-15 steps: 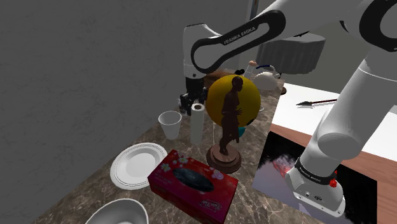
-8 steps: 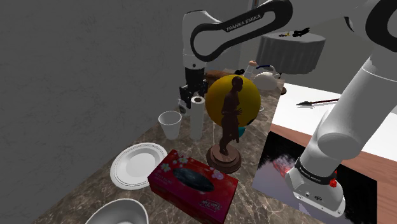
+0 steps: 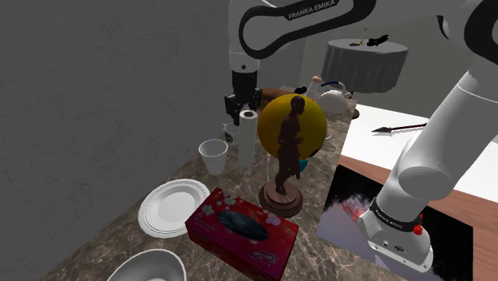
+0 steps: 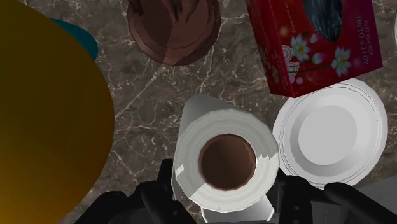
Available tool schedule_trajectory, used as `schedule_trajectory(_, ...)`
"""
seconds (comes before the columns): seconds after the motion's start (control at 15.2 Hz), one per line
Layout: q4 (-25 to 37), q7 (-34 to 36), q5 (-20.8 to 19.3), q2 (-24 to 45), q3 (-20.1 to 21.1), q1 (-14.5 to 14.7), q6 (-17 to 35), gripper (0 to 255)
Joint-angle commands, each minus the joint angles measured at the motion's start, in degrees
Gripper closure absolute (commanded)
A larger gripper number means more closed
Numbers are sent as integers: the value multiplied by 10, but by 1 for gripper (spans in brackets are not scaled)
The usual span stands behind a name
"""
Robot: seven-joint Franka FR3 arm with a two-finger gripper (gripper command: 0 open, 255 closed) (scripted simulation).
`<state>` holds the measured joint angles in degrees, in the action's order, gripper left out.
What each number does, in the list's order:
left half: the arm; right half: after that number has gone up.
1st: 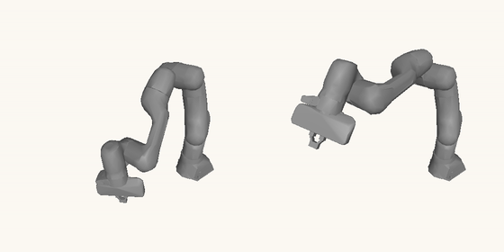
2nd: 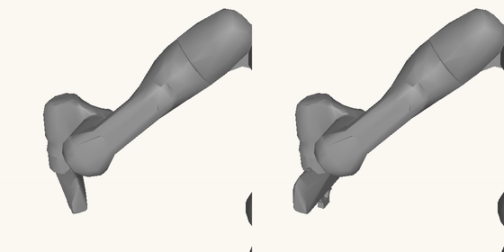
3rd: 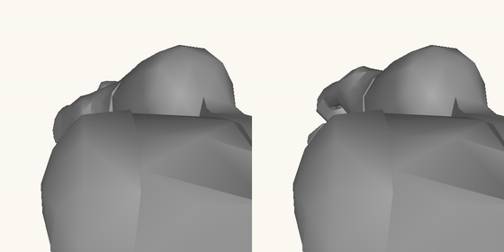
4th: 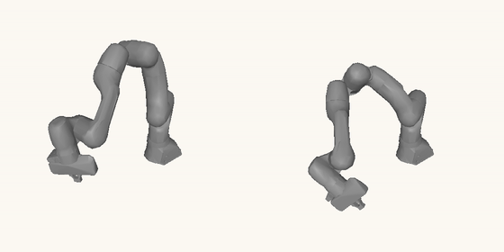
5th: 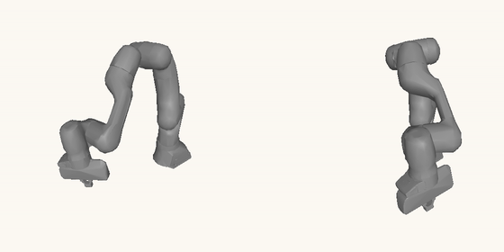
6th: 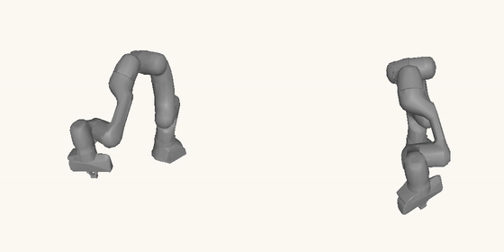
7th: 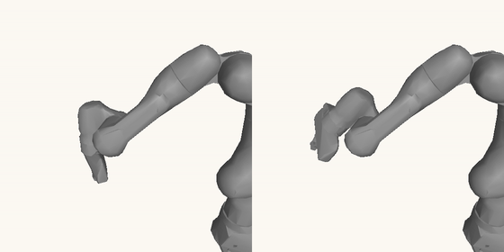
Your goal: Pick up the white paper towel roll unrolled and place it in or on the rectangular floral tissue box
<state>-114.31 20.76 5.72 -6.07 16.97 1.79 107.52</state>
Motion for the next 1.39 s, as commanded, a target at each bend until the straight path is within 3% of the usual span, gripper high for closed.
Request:
schedule_trajectory(0.0,16,2,0,0,0,0,-16,255)
schedule_trajectory(0.79,103,7,-2,-1,-2,-1,-104,255)
schedule_trajectory(1.32,103,98,21,-50,48,40,-141,255)
